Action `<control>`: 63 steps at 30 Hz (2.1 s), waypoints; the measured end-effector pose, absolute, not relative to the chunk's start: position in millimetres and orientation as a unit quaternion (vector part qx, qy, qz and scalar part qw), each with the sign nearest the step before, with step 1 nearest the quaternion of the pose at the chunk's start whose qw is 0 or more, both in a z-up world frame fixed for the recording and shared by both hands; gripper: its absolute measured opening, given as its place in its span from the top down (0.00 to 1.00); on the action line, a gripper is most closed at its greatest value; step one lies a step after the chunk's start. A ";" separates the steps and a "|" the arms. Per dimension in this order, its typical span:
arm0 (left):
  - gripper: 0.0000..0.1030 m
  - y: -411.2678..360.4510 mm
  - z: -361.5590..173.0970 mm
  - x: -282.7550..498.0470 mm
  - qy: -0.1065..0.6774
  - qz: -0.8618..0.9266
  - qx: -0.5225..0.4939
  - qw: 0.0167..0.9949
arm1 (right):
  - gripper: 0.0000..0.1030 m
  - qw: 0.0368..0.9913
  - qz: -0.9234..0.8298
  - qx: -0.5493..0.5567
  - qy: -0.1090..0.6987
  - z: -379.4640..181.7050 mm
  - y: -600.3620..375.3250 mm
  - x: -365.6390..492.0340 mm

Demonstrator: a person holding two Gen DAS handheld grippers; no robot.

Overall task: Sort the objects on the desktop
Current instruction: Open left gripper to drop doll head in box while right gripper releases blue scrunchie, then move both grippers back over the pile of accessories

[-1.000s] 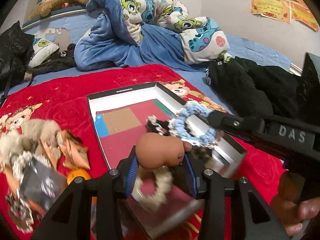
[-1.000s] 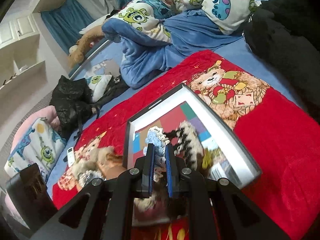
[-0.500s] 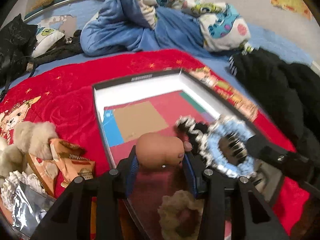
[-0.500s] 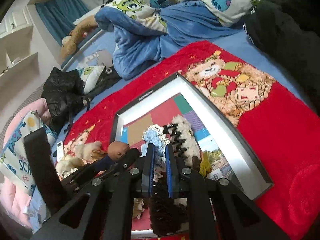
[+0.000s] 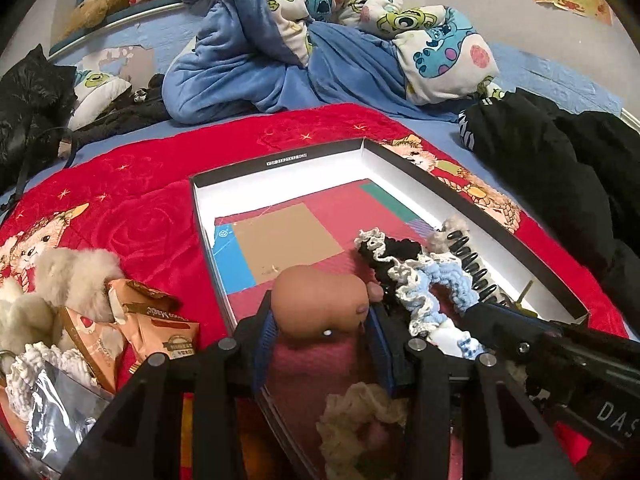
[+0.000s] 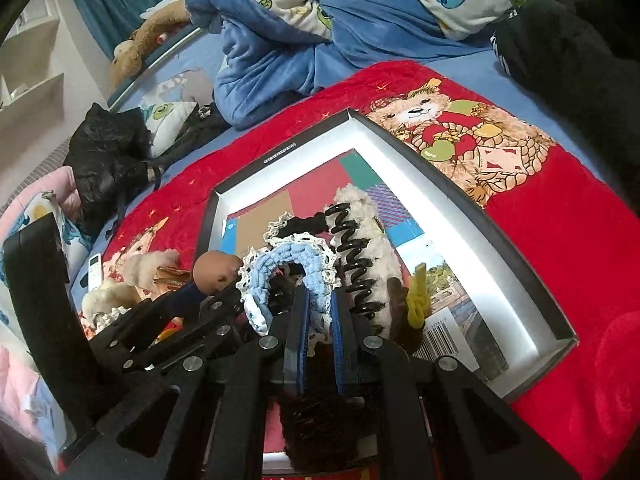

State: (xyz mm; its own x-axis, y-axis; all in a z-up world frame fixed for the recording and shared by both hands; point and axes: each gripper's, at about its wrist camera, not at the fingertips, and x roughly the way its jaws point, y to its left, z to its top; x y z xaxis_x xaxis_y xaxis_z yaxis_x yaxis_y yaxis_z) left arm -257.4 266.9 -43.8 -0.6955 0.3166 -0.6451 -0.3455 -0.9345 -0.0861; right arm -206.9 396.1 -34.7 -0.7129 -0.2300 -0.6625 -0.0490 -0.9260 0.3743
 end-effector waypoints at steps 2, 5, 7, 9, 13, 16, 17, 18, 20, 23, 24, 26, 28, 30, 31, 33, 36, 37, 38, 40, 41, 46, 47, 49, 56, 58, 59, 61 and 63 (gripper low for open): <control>0.58 266.7 -43.6 -257.1 0.021 0.921 -0.346 0.180 | 0.89 0.048 -0.908 0.375 -0.182 -34.0 394.8 -206.2; 0.58 266.2 -43.6 -256.9 0.019 0.920 -0.346 0.182 | 0.89 0.047 -0.908 0.376 -0.179 -34.2 394.4 -206.0; 0.58 266.3 -43.1 -257.2 0.018 0.920 -0.346 0.183 | 0.89 0.045 -0.910 0.375 -0.173 -33.3 393.3 -205.5; 0.58 266.1 -43.0 -257.0 0.017 0.920 -0.345 0.184 | 0.89 0.044 -0.911 0.374 -0.170 -32.7 392.7 -204.9; 0.58 266.0 -43.0 -256.0 0.016 0.921 -0.344 0.184 | 0.89 0.042 -0.912 0.373 -0.165 -32.7 391.3 -204.2; 0.58 265.2 -43.1 -255.9 0.014 0.920 -0.344 0.186 | 0.89 0.040 -0.914 0.369 -0.161 -32.6 390.2 -203.7; 0.58 265.0 -43.1 -256.0 0.013 0.920 -0.343 0.186 | 0.88 0.040 -0.915 0.368 -0.161 -32.5 390.1 -203.3; 0.58 265.0 -43.0 -255.8 0.013 0.921 -0.343 0.187 | 0.88 0.040 -0.915 0.368 -0.159 -32.2 389.5 -203.0; 0.58 265.2 -43.0 -255.4 0.015 0.921 -0.342 0.186 | 0.87 0.039 -0.917 0.365 -0.156 -31.6 389.1 -201.6; 0.57 267.0 -43.0 -253.4 0.024 0.922 -0.340 0.182 | 0.86 0.038 -0.920 0.360 -0.147 -29.8 387.9 -199.0; 0.57 267.9 -43.0 -252.5 0.028 0.923 -0.339 0.181 | 0.85 0.037 -0.923 0.357 -0.142 -28.7 387.0 -197.7; 0.56 269.3 -42.9 -250.2 0.036 0.924 -0.337 0.177 | 0.85 0.037 -0.925 0.351 -0.139 -27.1 385.3 -195.1; 0.55 268.9 -42.3 -247.3 0.038 0.925 -0.334 0.177 | 0.83 0.037 -0.927 0.347 -0.137 -25.9 383.4 -193.3; 0.48 265.3 -40.1 -244.7 0.032 0.928 -0.328 0.171 | 0.79 0.034 -0.929 0.343 -0.137 -25.4 383.3 -191.5; 0.45 263.7 -39.1 -244.2 0.028 0.929 -0.326 0.173 | 0.78 0.033 -0.929 0.340 -0.139 -25.1 384.2 -190.1; 0.41 259.7 -36.6 -243.8 0.017 0.928 -0.325 0.179 | 0.69 0.029 -0.931 0.333 -0.147 -23.4 388.8 -187.3; 0.30 252.3 -32.2 -241.9 -0.002 0.930 -0.318 0.187 | 0.45 0.014 -0.933 0.324 -0.153 -19.7 397.3 -183.2; 0.09 249.5 -30.8 -241.4 -0.004 0.931 -0.316 0.180 | 0.38 0.011 -0.934 0.321 -0.156 -18.6 400.0 -181.7; 0.00 246.9 -30.6 -241.4 -0.004 0.933 -0.316 0.172 | 0.17 0.004 -0.935 0.317 -0.163 -17.2 404.0 -179.6; 0.00 239.3 -29.9 -240.8 -0.012 0.935 -0.310 0.174 | 0.00 -0.012 -0.935 0.312 -0.168 -14.2 409.9 -177.1; 0.00 236.9 -29.6 -241.5 -0.017 0.933 -0.313 0.178 | 0.00 -0.008 -0.936 0.308 -0.169 -13.2 410.7 -176.1; 0.00 234.0 -26.9 -239.1 -0.015 0.936 -0.306 0.170 | 0.00 -0.010 -0.937 0.312 -0.159 -14.7 405.6 -176.8; 0.00 234.0 -27.5 -238.9 -0.012 0.937 -0.306 0.168 | 0.00 -0.011 -0.936 0.314 -0.157 -15.1 404.8 -177.3; 0.00 234.1 -28.8 -239.6 -0.013 0.936 -0.308 0.169 | 0.00 -0.007 -0.936 0.316 -0.157 -15.3 403.7 -177.9; 0.00 230.3 -26.1 -236.1 -0.013 0.938 -0.305 0.166 | 0.00 -0.003 -0.936 0.314 -0.159 -12.6 397.2 -177.1; 0.00 225.5 -23.9 -234.1 -0.020 0.939 -0.303 0.163 | 0.00 0.001 -0.936 0.311 -0.163 -10.8 394.4 -176.3; 0.00 223.4 -22.4 -233.6 -0.023 0.938 -0.304 0.163 | 0.00 0.002 -0.937 0.309 -0.165 -9.5 393.1 -175.6; 0.00 218.5 -17.8 -233.6 -0.029 0.938 -0.305 0.160 | 0.00 0.006 -0.938 0.303 -0.171 -6.6 390.4 -173.2; 0.00 213.6 -13.5 -231.4 -0.033 0.940 -0.303 0.156 | 0.00 0.010 -0.938 0.296 -0.178 -3.7 387.2 -171.2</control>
